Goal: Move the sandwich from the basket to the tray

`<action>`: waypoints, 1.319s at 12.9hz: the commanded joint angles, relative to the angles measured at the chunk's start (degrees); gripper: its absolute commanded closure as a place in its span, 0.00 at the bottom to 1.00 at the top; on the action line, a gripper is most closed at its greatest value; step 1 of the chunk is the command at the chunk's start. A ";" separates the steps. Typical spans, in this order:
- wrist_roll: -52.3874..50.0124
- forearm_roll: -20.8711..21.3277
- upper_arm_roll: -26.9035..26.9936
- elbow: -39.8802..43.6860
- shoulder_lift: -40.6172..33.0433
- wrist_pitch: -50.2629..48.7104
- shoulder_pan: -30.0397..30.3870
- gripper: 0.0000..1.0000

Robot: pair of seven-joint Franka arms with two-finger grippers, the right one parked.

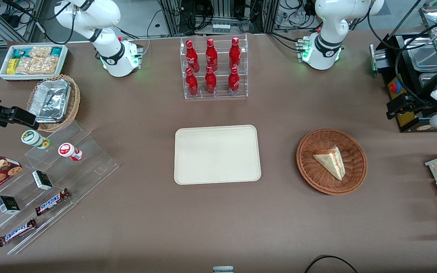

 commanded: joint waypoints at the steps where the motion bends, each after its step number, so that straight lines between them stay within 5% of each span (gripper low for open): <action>1: 0.20 0.50 -0.59 0.89 -0.18 -1.64 0.56 0.00; 9: -2.44 0.24 -0.68 -4.81 5.43 10.29 -2.17 0.00; 17: -18.24 0.59 -0.68 -25.54 4.92 33.67 -5.41 0.00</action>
